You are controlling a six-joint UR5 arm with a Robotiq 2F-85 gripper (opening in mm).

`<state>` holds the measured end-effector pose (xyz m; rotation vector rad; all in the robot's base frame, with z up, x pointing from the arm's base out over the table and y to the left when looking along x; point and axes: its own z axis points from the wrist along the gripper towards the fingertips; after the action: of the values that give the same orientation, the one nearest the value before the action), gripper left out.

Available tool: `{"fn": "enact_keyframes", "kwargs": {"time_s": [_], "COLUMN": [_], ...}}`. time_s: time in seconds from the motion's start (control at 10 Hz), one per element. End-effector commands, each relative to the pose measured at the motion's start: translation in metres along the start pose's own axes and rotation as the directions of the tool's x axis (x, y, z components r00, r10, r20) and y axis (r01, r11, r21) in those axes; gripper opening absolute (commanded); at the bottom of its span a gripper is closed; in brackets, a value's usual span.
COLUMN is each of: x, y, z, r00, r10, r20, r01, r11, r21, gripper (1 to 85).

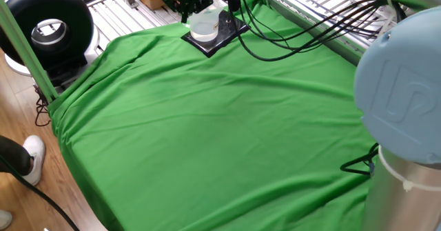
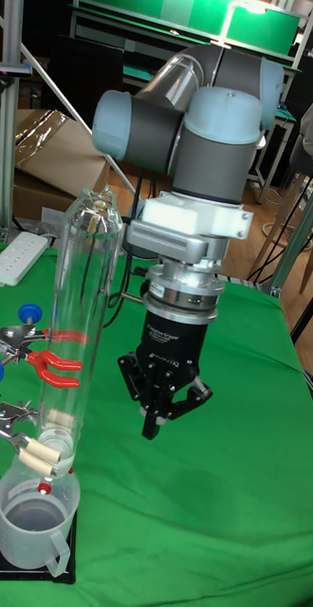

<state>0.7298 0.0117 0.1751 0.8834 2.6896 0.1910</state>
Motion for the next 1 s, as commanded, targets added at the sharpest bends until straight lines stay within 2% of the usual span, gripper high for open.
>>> {"fn": "enact_keyframes", "kwargs": {"time_s": [0.0, 0.1, 0.2, 0.3, 0.4, 0.5, 0.6, 0.7, 0.9], "x": [-0.029, -0.028, -0.019, -0.019, -0.012, 0.006, 0.01, 0.006, -0.015], "y": [0.001, -0.003, -0.01, -0.018, -0.02, -0.018, -0.001, -0.002, -0.005], "z": [0.001, 0.002, 0.004, 0.004, 0.003, 0.001, 0.001, 0.001, 0.008], "r00": [0.997, 0.997, 0.996, 0.998, 0.994, 0.986, 0.983, 0.986, 0.994], "r10": [0.081, 0.077, 0.059, 0.005, -0.045, -0.006, 0.039, 0.03, 0.067], "r20": [-0.003, -0.026, -0.067, -0.068, -0.097, -0.164, -0.178, -0.165, -0.085], "r01": [-0.081, -0.078, -0.058, -0.003, 0.049, 0.012, -0.044, -0.034, -0.068], "r11": [0.996, 0.997, 0.998, 0.999, 0.998, 0.999, 0.999, 0.999, 0.998], "r21": [-0.028, -0.018, 0.009, 0.033, 0.036, 0.031, -0.023, -0.023, -0.006], "gripper": [1.3, 1.3, 1.3, 1.3, 1.3, 1.3, 1.3, 1.3, 1.3]}}
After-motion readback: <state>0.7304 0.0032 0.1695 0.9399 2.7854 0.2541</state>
